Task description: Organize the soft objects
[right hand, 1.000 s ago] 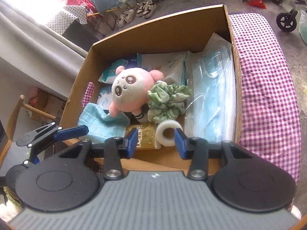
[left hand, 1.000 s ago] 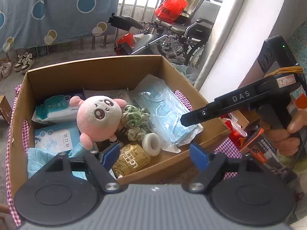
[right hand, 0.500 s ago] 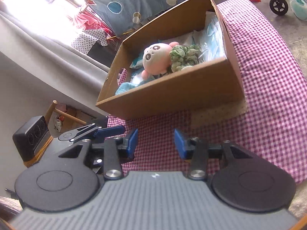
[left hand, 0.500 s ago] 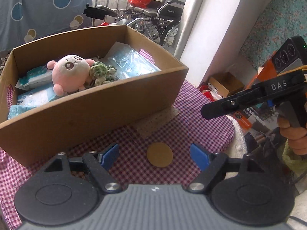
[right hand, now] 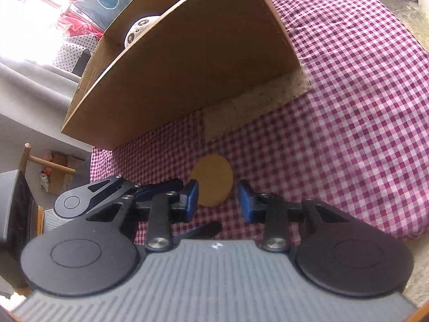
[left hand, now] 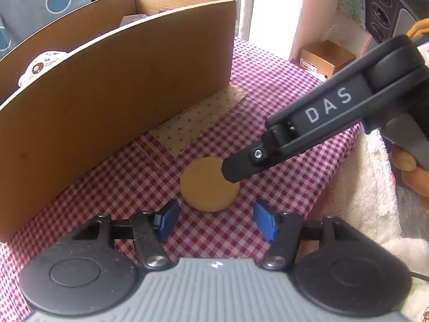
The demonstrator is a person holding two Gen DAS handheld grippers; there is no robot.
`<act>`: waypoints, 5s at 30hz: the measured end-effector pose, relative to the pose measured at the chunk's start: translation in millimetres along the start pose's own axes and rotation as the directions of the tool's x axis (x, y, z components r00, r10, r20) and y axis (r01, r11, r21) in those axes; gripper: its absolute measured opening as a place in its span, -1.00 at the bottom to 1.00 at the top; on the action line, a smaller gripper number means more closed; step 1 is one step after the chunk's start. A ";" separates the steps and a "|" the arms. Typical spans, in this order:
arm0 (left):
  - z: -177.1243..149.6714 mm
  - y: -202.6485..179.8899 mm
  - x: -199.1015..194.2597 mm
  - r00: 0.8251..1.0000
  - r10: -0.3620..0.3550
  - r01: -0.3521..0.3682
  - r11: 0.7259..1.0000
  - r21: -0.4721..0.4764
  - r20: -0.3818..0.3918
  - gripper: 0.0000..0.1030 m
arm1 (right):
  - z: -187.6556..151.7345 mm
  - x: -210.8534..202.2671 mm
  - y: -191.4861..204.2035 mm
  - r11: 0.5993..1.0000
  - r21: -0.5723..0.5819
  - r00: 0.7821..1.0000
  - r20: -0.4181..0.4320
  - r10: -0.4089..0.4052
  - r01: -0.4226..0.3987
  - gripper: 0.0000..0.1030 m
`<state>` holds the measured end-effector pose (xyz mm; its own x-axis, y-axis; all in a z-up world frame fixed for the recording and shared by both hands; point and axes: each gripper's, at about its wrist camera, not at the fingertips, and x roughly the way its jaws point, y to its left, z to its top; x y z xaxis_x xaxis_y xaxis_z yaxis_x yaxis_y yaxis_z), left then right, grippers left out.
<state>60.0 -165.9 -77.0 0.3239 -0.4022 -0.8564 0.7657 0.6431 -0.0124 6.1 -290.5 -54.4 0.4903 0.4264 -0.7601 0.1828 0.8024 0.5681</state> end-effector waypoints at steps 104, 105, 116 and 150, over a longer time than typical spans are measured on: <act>40.2 123.6 -152.6 0.893 0.080 0.076 0.943 -0.324 0.442 0.00 | 136.3 -53.2 123.5 0.923 -0.361 0.975 0.117 0.188 -0.134 -1.00; 39.8 130.5 -152.4 0.893 0.091 0.073 0.937 -0.340 0.441 0.00 | 147.4 -45.5 120.8 0.930 -0.344 0.982 0.088 0.165 -0.125 -1.00; 20.4 176.1 -147.8 0.894 0.074 0.127 0.904 -0.409 0.442 0.13 | 162.8 -9.1 118.8 0.923 -0.326 0.976 -0.137 0.168 -0.204 -0.89; -4.6 13.3 -0.9 0.998 0.012 -0.013 1.000 0.002 0.056 -0.06 | 12.8 24.7 28.8 0.994 -0.100 0.997 -0.052 -0.061 0.055 -0.13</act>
<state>67.3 -154.0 -78.8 0.3641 -0.4302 -0.8260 0.7629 0.6466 -0.0005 34.4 -262.2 -52.8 0.4331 0.3983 -0.8085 0.1238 0.8623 0.4911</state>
